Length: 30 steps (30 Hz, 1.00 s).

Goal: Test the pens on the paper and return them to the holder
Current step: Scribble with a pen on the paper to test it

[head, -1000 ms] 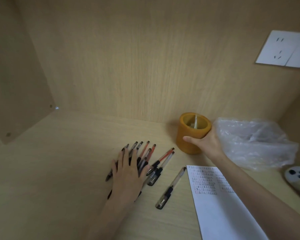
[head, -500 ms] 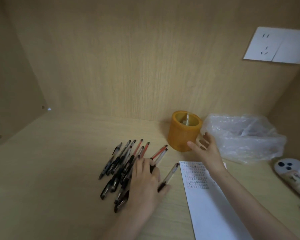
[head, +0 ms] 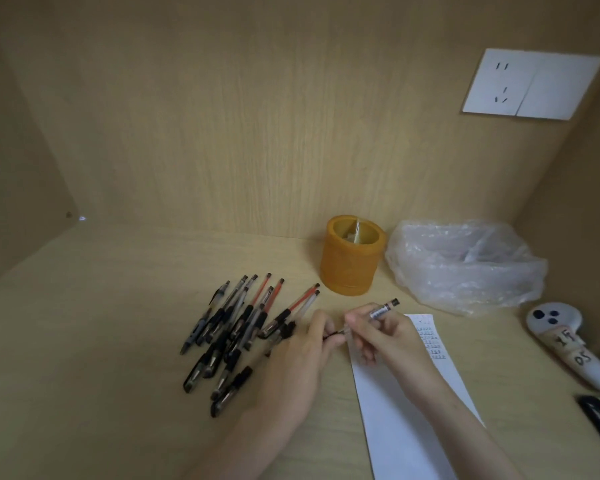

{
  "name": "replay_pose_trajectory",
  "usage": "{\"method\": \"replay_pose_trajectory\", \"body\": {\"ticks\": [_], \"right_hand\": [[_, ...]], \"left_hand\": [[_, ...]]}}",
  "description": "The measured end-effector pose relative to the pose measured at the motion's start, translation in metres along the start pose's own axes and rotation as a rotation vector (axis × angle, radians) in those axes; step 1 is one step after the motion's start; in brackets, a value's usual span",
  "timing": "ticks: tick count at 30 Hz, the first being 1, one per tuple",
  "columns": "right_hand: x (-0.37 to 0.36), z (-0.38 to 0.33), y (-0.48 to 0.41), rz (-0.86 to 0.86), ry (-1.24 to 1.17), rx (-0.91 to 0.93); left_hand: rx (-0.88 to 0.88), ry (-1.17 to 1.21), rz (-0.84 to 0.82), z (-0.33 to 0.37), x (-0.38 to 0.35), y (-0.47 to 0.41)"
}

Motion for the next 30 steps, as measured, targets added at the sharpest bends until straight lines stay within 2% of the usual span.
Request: {"method": "replay_pose_trajectory", "body": {"ticks": [4, 9, 16, 23, 26, 30], "right_hand": [[0.016, 0.01, -0.003, 0.05, -0.055, -0.035], [0.029, 0.02, -0.004, 0.083, -0.13, -0.031], [0.027, 0.022, -0.008, 0.123, -0.114, 0.055], [0.031, 0.018, -0.007, 0.151, -0.085, 0.098], [0.039, 0.018, -0.006, 0.22, -0.159, 0.108], [0.067, 0.017, -0.005, 0.338, -0.401, 0.067]], "left_hand": [[0.024, 0.157, -0.06, 0.009, -0.013, -0.009], [-0.017, 0.175, -0.131, 0.004, -0.036, -0.017], [-0.124, 0.049, -0.077, -0.002, -0.037, -0.019], [-0.083, 0.147, -0.047, -0.003, -0.032, -0.017], [-0.016, 0.22, -0.046, -0.004, -0.033, -0.017], [-0.011, 0.167, -0.047, -0.006, -0.033, -0.013]]}}
Point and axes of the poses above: each hand's wrist, its own y-axis away from the middle knuckle, its own x-axis out of the back of the hand, z = x × y, the point moved 2 cm from there along -y, towards the middle knuckle, and after that the axes turned 11 degrees about -x, right-handed, at the moved point
